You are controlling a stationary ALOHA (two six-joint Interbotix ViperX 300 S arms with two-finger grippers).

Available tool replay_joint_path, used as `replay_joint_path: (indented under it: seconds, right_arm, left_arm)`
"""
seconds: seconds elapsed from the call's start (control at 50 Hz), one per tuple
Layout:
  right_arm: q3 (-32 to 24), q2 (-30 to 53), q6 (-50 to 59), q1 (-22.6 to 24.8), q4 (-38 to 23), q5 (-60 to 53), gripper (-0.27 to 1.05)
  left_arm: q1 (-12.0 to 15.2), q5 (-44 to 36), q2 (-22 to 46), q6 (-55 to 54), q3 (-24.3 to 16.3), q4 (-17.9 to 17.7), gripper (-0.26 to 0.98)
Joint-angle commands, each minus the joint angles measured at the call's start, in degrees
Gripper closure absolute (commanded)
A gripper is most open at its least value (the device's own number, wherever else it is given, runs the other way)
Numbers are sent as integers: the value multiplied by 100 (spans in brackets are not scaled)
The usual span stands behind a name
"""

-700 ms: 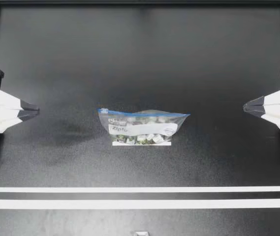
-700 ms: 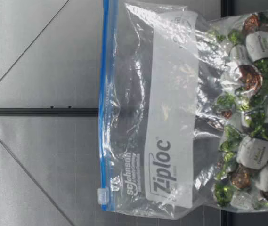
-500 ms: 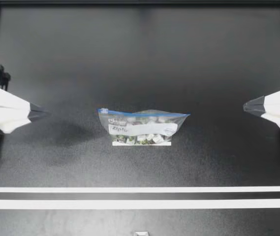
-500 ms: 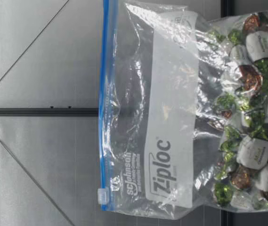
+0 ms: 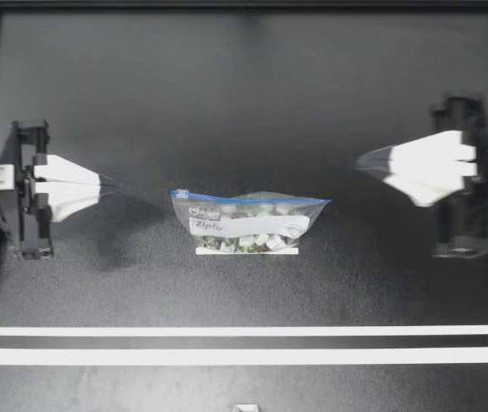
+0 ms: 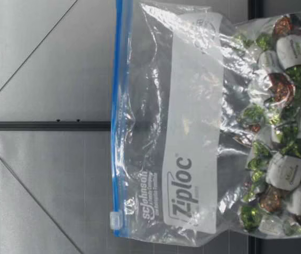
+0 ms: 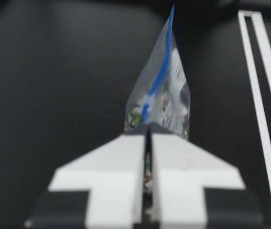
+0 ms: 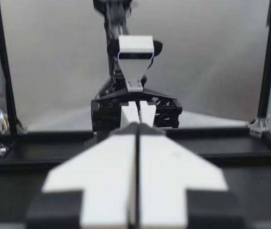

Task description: Slide open the ziploc bag.

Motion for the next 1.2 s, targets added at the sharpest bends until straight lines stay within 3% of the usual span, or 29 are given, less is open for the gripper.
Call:
replay_joint_path:
  seconds: [0.0,0.18,0.32,0.48,0.56,0.76,1.18]
  right_arm:
    - [-510,571,-9,-70,0,-18,96]
    - [-1248,1468,-35,-202,-26,536,95]
    - [-1916,2004,-35,-308,-185,1547,89]
    - [-2549,2505,-35,-352,-369,2364,72]
    - [-2795,2777,-35,-360,-431,2522,56]
    - [-3243,3296,-35,-369,-457,2733,24]
    - [-3480,3674,-18,-369,-457,3023,24]
  left_arm:
    - [9,-246,343,35,-97,0,88]
    - [9,-668,1090,62,-141,35,80]
    - [9,-923,1441,53,-220,26,67]
    - [9,-1002,1670,-35,-343,35,42]
    - [9,-1020,1828,-88,-404,26,36]
    - [-18,-1327,2285,-202,-554,35,36]
    - [-53,-1723,2637,-369,-773,26,36]
